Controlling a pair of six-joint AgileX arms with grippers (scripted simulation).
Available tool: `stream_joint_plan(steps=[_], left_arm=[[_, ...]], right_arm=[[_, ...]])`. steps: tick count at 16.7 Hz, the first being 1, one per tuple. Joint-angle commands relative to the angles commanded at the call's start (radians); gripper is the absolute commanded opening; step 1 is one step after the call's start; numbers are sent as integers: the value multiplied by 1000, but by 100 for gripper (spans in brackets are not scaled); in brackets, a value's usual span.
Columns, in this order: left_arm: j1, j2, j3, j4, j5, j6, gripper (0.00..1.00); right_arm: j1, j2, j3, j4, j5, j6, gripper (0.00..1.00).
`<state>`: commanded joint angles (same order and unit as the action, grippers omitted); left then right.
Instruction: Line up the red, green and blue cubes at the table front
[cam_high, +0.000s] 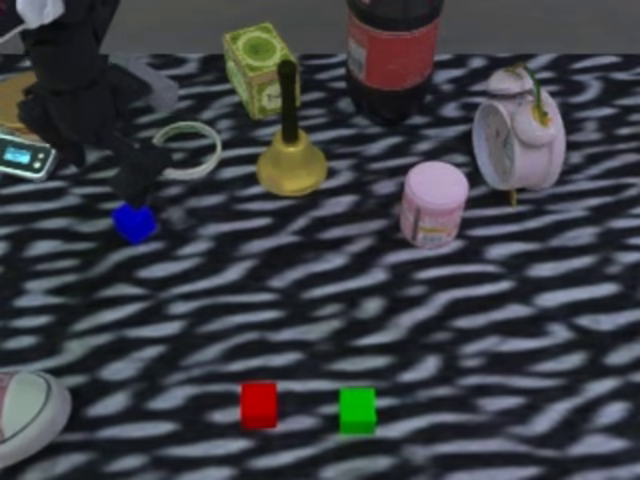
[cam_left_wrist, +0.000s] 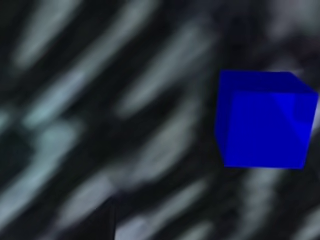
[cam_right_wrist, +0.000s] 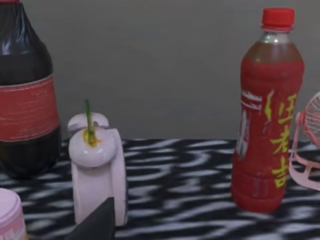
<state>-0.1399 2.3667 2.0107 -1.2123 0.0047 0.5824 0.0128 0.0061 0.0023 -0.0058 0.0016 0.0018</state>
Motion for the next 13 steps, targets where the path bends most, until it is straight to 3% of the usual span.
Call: stream_joint_plan(steps=[7, 13], left_arm=[[3, 10, -10, 16, 0, 3, 100], [1, 80, -138, 222, 1, 3, 100]], right_arm=[[-3, -6, -2, 6, -2, -2, 100], [-3, -6, -2, 6, -2, -2, 100]])
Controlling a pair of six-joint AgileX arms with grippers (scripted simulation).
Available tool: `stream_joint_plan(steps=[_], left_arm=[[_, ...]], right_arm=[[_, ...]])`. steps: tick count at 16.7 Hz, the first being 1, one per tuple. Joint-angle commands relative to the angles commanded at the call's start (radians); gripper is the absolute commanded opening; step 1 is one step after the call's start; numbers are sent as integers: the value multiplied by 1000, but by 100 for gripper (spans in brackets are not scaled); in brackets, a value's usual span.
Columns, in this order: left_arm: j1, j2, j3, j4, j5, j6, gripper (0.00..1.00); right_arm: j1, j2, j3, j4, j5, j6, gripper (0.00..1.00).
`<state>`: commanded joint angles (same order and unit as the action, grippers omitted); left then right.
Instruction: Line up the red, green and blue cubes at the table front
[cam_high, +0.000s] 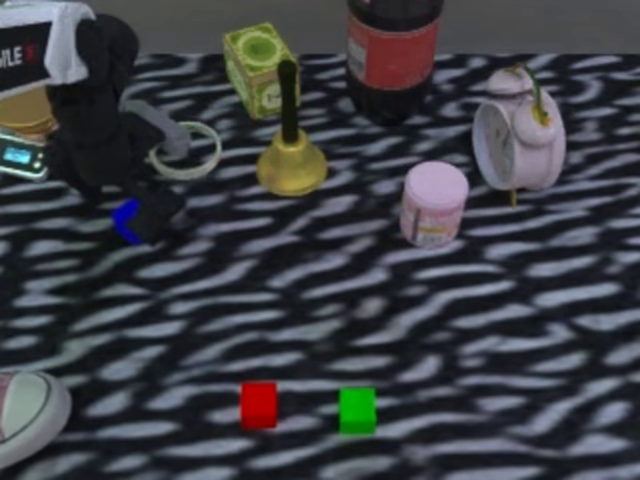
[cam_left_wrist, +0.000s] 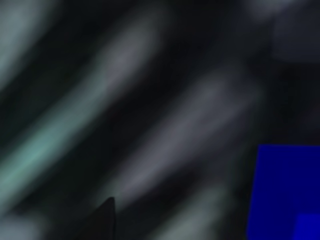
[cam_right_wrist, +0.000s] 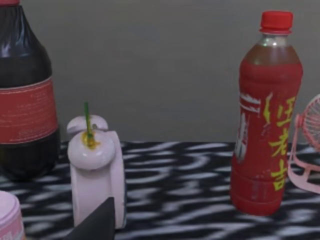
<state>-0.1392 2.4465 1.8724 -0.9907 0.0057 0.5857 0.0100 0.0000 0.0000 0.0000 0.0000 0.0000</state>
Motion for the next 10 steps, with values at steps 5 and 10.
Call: stream_joint_plan(steps=[5, 10], left_arm=[[0, 15, -21, 30, 0, 0, 100], [0, 15, -21, 30, 0, 0, 62]], right_arm=[[0, 0, 0, 0, 0, 0, 100], [0, 0, 0, 0, 0, 0, 100]])
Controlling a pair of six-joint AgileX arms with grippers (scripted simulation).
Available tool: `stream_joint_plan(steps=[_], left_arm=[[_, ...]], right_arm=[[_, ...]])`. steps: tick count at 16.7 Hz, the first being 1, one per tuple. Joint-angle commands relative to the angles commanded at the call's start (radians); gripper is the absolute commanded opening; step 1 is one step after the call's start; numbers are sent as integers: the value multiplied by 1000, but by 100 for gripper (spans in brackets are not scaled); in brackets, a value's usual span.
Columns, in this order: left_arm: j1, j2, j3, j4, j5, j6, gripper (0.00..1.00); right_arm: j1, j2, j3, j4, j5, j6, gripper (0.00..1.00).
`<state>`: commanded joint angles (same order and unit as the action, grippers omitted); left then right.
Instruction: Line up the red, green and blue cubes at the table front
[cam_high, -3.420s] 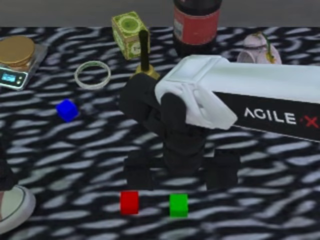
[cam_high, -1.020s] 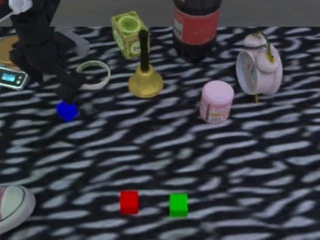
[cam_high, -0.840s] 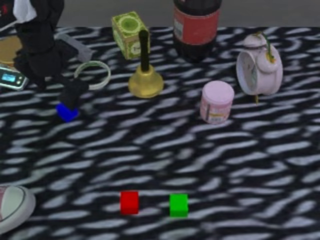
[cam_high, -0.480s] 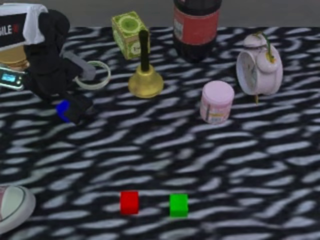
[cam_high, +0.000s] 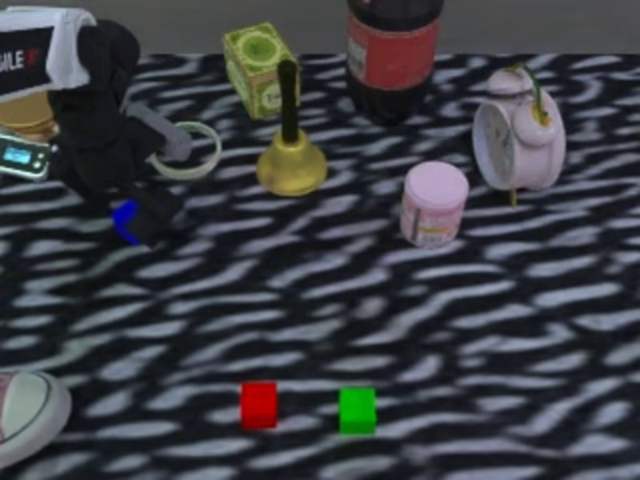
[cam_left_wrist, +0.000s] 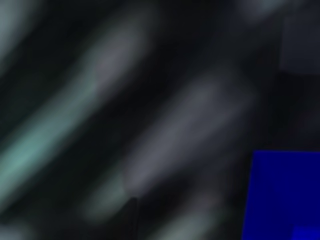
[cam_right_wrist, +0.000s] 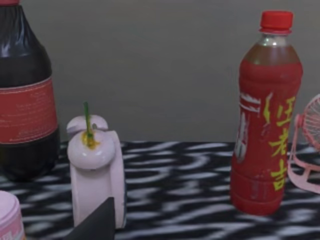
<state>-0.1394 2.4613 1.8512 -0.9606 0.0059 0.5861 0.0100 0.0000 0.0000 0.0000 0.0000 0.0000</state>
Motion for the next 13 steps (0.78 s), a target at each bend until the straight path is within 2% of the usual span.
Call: stream_joint_plan(steps=[8, 13], left_arm=[[0, 0, 0, 0, 0, 0, 2], [0, 0, 0, 0, 0, 0, 0]], right_arm=[[0, 0, 0, 0, 0, 0, 100], [0, 0, 0, 0, 0, 0, 100]])
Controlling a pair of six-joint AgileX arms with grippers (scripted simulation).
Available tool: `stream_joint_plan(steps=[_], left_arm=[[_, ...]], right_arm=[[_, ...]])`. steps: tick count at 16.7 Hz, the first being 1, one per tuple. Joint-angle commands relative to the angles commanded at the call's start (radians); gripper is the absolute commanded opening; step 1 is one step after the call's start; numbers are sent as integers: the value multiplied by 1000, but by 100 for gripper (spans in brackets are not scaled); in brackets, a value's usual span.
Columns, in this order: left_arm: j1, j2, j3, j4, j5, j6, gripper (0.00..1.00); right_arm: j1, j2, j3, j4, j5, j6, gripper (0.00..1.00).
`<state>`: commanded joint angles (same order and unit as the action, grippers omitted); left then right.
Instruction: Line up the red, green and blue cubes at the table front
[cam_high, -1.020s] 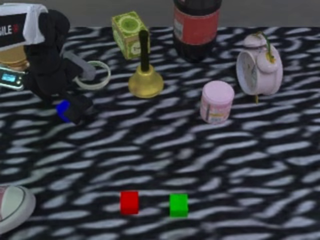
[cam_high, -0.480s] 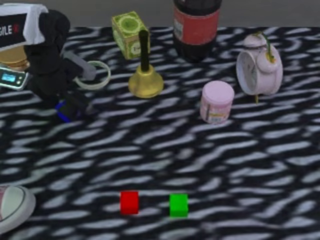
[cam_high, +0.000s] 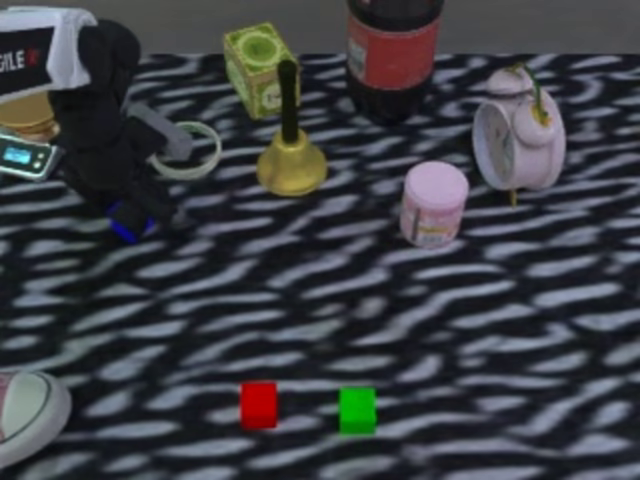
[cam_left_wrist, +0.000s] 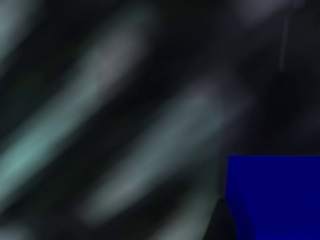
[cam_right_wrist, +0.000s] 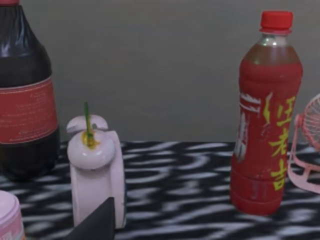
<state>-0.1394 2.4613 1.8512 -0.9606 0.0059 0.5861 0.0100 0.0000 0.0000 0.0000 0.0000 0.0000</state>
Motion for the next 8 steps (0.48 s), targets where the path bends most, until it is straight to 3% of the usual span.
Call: stream_joint_plan(steps=[8], left_arm=[[6, -43, 54, -82, 10, -4, 0]], right_arm=[[0, 0, 0, 0, 0, 0, 100]])
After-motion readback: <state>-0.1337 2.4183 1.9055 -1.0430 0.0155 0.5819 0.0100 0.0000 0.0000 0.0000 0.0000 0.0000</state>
